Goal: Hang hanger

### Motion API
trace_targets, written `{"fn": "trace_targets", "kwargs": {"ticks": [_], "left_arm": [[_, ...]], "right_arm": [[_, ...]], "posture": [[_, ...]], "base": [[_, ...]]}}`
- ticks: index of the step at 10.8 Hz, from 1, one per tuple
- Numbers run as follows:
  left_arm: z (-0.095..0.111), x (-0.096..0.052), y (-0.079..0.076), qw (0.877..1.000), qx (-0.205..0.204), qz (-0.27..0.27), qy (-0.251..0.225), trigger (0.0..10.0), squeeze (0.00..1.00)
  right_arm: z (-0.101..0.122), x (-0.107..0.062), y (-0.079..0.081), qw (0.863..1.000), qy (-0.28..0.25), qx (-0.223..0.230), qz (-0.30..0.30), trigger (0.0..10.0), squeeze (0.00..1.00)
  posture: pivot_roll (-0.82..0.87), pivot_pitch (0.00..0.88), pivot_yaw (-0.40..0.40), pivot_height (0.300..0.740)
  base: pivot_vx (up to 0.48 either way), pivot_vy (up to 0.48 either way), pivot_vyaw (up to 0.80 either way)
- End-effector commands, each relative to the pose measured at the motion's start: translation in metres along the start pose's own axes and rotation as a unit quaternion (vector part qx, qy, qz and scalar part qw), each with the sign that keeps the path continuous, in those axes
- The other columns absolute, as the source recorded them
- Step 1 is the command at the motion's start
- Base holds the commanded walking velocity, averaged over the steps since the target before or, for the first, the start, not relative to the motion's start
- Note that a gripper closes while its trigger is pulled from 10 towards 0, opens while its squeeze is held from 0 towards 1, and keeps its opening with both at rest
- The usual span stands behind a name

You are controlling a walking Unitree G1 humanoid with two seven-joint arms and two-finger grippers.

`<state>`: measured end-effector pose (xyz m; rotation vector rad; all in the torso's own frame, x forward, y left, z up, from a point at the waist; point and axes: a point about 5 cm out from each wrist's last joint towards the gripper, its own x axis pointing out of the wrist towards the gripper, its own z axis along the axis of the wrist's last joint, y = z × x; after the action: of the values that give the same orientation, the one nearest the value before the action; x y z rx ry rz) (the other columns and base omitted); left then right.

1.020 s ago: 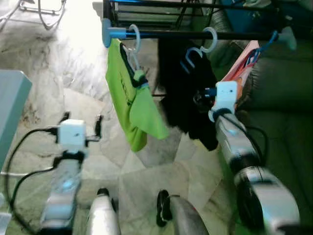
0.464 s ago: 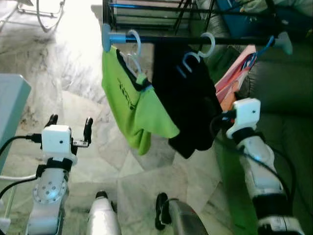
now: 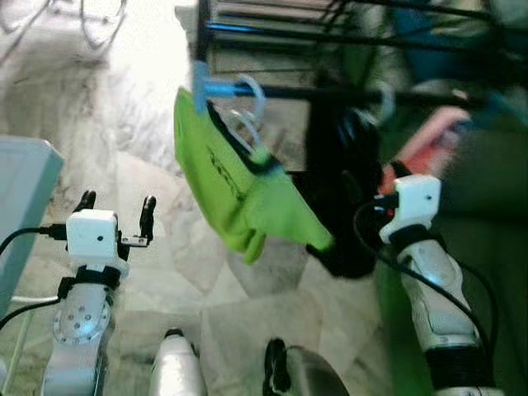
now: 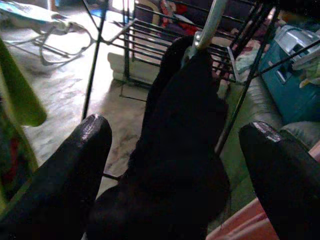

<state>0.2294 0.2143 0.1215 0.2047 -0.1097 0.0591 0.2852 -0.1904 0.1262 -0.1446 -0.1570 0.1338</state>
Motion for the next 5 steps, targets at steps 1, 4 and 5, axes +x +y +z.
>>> {"fn": "trace_targets", "kwargs": {"ticks": [1,4,5], "left_arm": [[-0.002,-0.007,0.003,1.000,-0.006,0.006,0.005,10.0,0.00],[-0.008,-0.013,0.000,0.999,0.001,0.034,0.011,10.0,0.00],[-0.010,-0.014,-0.004,0.999,0.009,0.031,0.013,10.0,0.00]], "right_arm": [[-0.003,-0.011,-0.003,0.999,0.005,0.002,-0.035,10.0,0.00],[-0.024,-0.047,0.024,0.998,0.040,0.004,-0.043,10.0,0.00],[-0.028,-0.051,0.025,0.998,0.048,0.002,-0.046,10.0,0.00]], "posture": [[0.11,0.257,-0.091,0.740],[0.10,0.198,-0.070,0.740],[0.09,0.191,-0.066,0.740]], "base": [[0.386,0.000,0.00],[0.133,0.000,0.00],[0.000,0.000,0.00]]}}
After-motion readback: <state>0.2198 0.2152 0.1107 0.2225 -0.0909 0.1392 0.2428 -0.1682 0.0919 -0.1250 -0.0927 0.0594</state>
